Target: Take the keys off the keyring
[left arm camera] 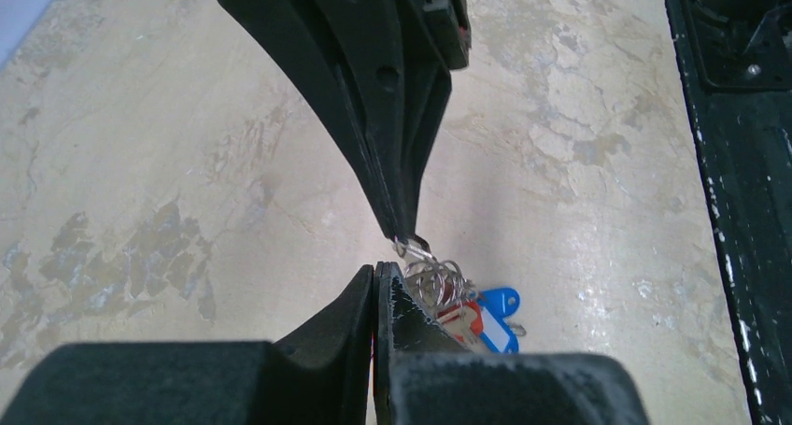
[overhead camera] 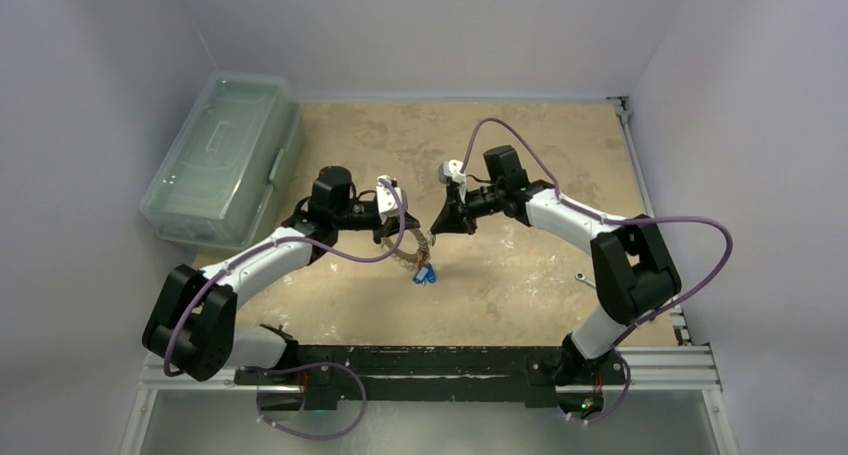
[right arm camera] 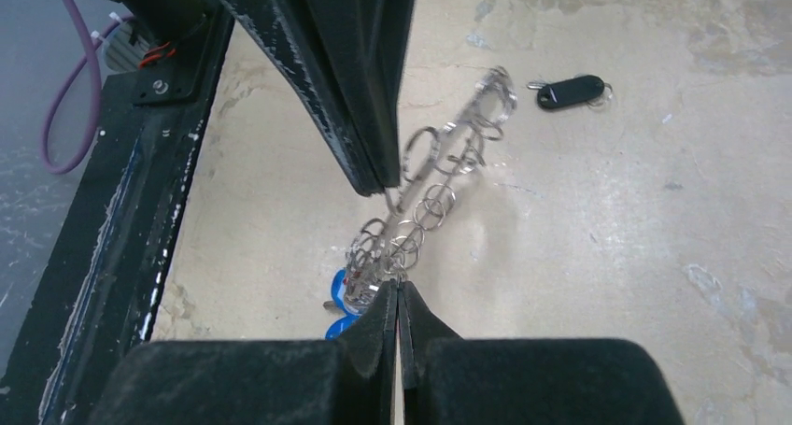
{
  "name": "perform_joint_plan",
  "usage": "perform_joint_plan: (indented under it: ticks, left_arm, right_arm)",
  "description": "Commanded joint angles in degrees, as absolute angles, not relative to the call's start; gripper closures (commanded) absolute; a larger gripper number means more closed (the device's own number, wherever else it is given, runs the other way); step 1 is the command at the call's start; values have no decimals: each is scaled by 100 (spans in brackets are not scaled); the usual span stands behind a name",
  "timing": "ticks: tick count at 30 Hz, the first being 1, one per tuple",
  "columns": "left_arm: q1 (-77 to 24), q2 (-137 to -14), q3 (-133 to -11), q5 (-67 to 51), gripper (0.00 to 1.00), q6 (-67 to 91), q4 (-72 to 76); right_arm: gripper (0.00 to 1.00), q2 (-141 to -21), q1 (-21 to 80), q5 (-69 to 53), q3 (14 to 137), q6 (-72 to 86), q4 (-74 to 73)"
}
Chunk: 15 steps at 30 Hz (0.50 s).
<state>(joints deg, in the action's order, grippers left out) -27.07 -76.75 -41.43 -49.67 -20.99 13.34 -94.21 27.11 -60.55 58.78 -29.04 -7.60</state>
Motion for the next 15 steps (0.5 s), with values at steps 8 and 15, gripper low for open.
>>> perform_joint_plan:
  ticks: [8, 15]
  left_arm:
    - [-2416, -7645, -5045, -4508, 100, -2715, 169]
    - [-2704, -8951, -5898, -4385, 100, -2786, 453]
  right_arm:
    - [100, -8983, 1922, -6033, 5869, -2505, -780]
    - [100, -8453, 1115, -6057, 5669, -2612, -1275]
